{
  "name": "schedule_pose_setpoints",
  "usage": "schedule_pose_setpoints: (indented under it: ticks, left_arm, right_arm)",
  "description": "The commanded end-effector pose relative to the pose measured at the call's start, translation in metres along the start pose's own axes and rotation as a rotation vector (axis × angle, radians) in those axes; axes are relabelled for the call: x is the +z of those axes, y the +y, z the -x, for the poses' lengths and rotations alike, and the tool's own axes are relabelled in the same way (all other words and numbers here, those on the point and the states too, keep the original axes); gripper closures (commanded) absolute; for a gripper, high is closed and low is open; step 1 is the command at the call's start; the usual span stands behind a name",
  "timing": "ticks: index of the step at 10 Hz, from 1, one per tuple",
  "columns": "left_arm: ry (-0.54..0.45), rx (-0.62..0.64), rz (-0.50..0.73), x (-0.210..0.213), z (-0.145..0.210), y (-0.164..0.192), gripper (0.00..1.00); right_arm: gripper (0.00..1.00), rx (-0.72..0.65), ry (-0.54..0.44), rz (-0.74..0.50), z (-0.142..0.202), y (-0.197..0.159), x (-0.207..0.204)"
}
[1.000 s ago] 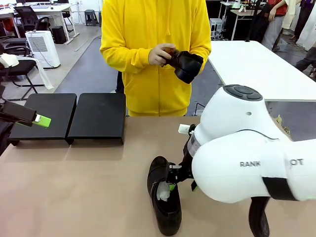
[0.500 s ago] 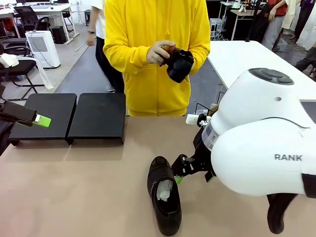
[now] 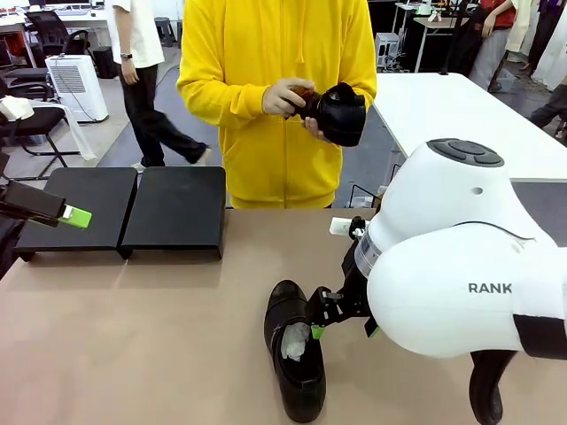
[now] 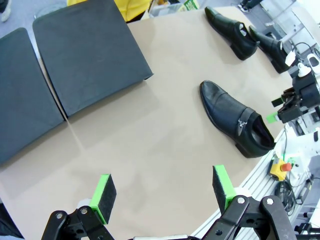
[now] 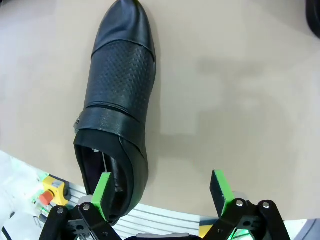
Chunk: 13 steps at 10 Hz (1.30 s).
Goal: Organize the shoes by placing them on the stand.
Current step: Place the Shoe from the middle of the table onto the Shoes Stand.
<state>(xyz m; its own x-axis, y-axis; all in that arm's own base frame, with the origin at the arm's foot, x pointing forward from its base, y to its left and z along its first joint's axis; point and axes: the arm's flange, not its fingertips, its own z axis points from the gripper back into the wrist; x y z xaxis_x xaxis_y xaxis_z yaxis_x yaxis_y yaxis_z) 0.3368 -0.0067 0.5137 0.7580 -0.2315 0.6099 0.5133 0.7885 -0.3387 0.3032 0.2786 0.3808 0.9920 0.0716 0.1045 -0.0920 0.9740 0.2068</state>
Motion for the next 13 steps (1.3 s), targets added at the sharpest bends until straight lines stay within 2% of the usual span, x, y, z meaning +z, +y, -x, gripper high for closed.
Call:
schedule_pose_setpoints:
  ticks: [1,3,4,5,6,7,9,10,11,12,13]
  left_arm:
    - [-0.009,-0.009,0.019,0.000,-0.001,0.002,0.00]
    - [-0.009,-0.009,0.019,0.000,-0.001,0.002,0.00]
    - [-0.009,-0.009,0.019,0.000,-0.001,0.002,0.00]
    - [-0.009,-0.009,0.019,0.000,-0.001,0.002,0.00]
    - [0.000,0.000,0.000,0.000,0.000,0.000,0.00]
    - [-0.008,0.024,0.031,-0.012,0.012,-0.022,0.00]
    - [0.002,0.179,0.044,-0.043,0.029,-0.075,0.00]
    - [0.100,0.278,0.062,-0.063,0.033,-0.100,0.00]
    - [0.196,0.318,0.090,-0.084,0.037,-0.125,0.00]
    - [0.267,0.279,0.109,-0.087,0.040,-0.135,0.00]
    - [0.130,0.240,0.062,-0.060,-0.006,-0.098,0.00]
  right_arm:
    - [0.00,-0.019,-0.019,-0.009,0.000,0.002,0.000]
    - [0.00,0.000,-0.001,0.000,0.000,0.000,0.000]
    - [0.00,0.007,-0.199,0.109,0.015,-0.014,0.032]
    - [0.00,-0.013,-0.253,0.150,0.017,-0.049,0.056]
    - [0.00,-0.084,-0.271,0.167,0.016,-0.088,0.075]
    - [0.00,-0.172,-0.287,0.169,0.012,-0.123,0.089]
    - [0.00,-0.303,-0.284,0.198,0.004,-0.163,0.099]
    - [0.00,-0.345,-0.257,0.198,-0.001,-0.178,0.097]
    - [0.00,-0.389,-0.232,0.184,-0.008,-0.194,0.092]
    - [0.00,-0.470,-0.194,0.175,-0.013,-0.208,0.087]
    - [0.00,-0.363,-0.253,0.188,-0.049,-0.173,0.136]
